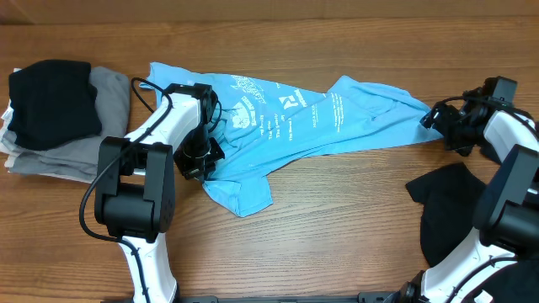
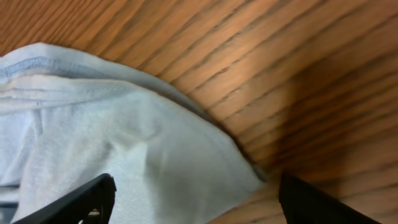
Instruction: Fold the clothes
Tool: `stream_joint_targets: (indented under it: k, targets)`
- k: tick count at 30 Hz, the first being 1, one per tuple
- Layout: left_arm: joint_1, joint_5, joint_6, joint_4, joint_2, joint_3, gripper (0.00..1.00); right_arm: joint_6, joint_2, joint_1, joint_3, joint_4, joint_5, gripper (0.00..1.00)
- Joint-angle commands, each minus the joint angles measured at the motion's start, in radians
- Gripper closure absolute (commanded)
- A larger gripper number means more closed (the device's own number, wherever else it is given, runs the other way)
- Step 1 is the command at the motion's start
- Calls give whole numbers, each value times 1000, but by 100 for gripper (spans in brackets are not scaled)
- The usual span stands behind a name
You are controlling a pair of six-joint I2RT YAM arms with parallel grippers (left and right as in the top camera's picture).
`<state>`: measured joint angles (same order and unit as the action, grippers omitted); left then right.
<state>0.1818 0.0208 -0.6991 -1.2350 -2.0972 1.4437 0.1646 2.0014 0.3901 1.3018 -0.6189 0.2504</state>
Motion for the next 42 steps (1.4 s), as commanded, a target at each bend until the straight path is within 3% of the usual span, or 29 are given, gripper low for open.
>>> stream_joint_targets:
  k: [1, 8, 11, 13, 14, 19, 27, 34, 42]
  targets:
    - [1, -29, 15, -2, 11, -11, 96, 19, 23, -47, -39, 2, 23, 15]
    - [1, -29, 16, 1, 11, -10, 96, 23, 23, -56, -39, 23, 21, 35]
    - [1, -29, 15, 5, 11, -11, 96, 23, 23, -56, -39, 23, 20, 61]
    - [1, -28, 16, 5, 11, -10, 96, 23, 23, -56, -39, 20, 20, 88]
    - [1, -24, 22, 5, 11, -9, 96, 24, 22, -56, -39, 15, 21, 96]
    - [0, 25, 135, -10, 58, 48, 96, 30, -24, -50, 50, -126, 21, 96]
    - [-77, 206, 458, -190, 315, 361, 96, 25, -261, -46, 456, -489, 20, 96]
    - [-280, 334, 498, -299, 444, 597, 96, 26, -352, -18, 781, -711, 20, 96]
    - [-526, 697, 530, -298, 516, 780, 96, 21, -434, 37, 1081, -816, 21, 96]
